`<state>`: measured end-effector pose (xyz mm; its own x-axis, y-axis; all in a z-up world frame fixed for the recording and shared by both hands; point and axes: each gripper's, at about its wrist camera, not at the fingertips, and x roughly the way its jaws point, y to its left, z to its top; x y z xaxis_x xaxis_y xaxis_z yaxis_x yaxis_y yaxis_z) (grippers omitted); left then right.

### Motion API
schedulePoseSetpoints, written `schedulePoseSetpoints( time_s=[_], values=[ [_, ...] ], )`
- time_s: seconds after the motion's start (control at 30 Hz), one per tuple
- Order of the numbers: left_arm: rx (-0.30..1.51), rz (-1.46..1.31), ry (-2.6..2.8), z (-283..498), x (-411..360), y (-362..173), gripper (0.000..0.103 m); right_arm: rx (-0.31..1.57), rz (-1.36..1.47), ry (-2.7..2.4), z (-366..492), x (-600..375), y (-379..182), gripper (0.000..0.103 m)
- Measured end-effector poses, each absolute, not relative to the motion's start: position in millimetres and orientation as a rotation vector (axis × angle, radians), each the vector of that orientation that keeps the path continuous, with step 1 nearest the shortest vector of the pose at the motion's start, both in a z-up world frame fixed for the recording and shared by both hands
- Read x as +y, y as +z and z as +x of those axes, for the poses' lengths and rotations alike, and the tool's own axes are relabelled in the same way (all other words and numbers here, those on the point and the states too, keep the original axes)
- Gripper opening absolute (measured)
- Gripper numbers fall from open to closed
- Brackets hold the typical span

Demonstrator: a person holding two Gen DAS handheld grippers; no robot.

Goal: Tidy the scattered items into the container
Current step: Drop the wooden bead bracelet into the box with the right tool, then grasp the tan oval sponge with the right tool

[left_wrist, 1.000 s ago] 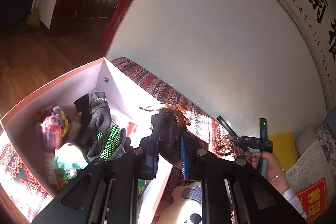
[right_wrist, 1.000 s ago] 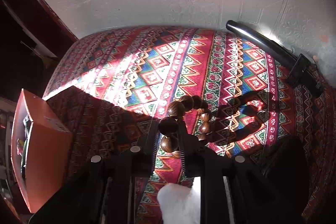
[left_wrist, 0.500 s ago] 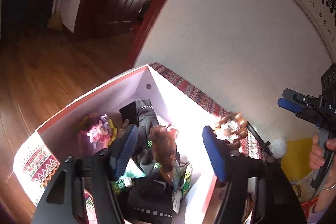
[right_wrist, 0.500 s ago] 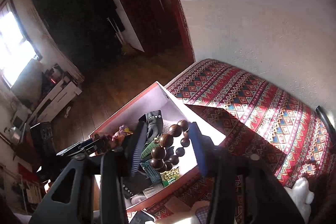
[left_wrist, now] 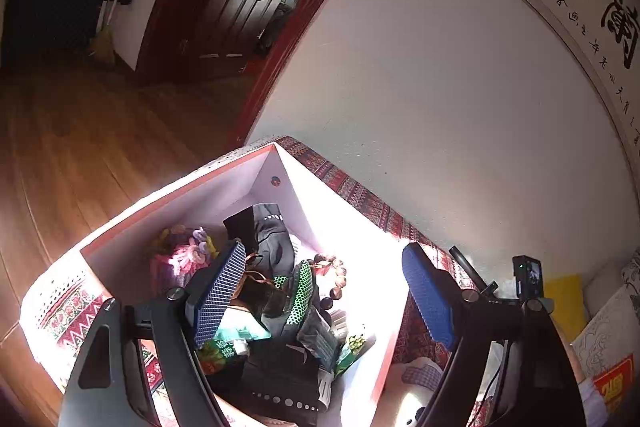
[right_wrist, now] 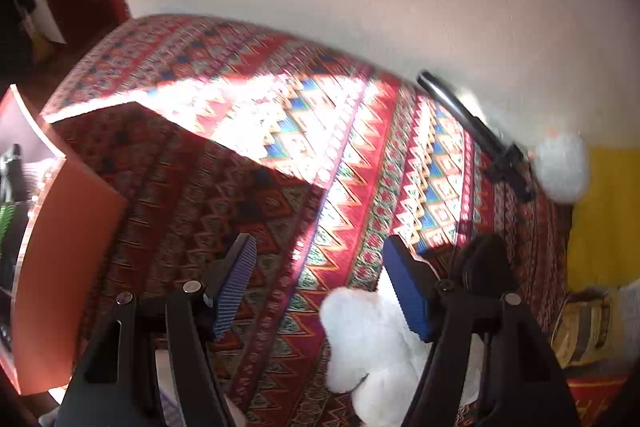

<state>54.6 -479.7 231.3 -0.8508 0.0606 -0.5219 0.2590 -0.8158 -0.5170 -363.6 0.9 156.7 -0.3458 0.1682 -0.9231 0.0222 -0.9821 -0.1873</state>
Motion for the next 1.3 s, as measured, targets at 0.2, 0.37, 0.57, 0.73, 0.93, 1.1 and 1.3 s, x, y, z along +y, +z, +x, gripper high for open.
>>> schedulePoseSetpoints(
  time_s=[0.2,0.37,0.57,0.73,0.93,1.1,1.3],
  values=[
    [0.781,0.89,-2.878,35,-425,237,0.08,0.152,-1.776,2.404,-292,117,97,0.084],
    [0.605,1.015,-2.987,20,-353,232,0.08,0.345,-1.724,2.495,-158,157,118,0.084],
    [0.335,1.275,-3.032,8,-259,198,0.08,0.632,-1.661,2.51,-66,194,113,0.086],
    [0.057,1.466,-2.964,1,-199,156,0.08,1.08,-1.392,2.625,-65,225,138,0.086],
    [0.004,1.559,-2.955,-10,-161,137,0.08,0.993,-1.232,2.561,-141,245,137,0.086],
    [-0.012,1.582,-2.939,-24,-145,131,0.08,-0.267,-1.416,2.525,-248,173,118,0.094],
    [-0.012,1.616,-2.91,-37,-136,121,0.08,-0.015,-1.484,2.424,-294,234,101,0.087]
  ],
)
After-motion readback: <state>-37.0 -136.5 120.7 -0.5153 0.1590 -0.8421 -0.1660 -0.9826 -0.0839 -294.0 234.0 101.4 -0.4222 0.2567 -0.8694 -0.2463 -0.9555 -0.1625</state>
